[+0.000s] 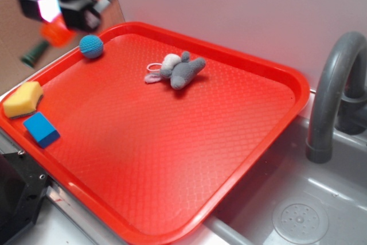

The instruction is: Grab the carrot.

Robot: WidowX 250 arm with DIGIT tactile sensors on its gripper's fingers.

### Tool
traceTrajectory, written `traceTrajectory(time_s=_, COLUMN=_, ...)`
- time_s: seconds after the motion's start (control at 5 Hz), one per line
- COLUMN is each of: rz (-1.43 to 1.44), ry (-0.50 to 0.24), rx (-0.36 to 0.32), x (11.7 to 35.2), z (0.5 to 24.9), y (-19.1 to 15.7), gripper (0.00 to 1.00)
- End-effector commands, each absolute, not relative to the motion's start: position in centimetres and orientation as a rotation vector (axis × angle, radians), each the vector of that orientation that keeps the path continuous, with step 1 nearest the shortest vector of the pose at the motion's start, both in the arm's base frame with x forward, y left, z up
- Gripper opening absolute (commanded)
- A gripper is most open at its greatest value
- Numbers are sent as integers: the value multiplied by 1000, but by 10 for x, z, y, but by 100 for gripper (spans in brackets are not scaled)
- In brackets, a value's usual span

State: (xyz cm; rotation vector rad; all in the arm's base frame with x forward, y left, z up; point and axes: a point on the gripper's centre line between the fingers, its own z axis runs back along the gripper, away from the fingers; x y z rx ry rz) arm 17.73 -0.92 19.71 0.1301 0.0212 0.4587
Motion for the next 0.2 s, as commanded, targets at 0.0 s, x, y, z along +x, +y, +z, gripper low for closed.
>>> traceTrajectory(time_s=0.0, rz=458, ry=-17, rx=107, x=167, z=219, y=-8, gripper=0)
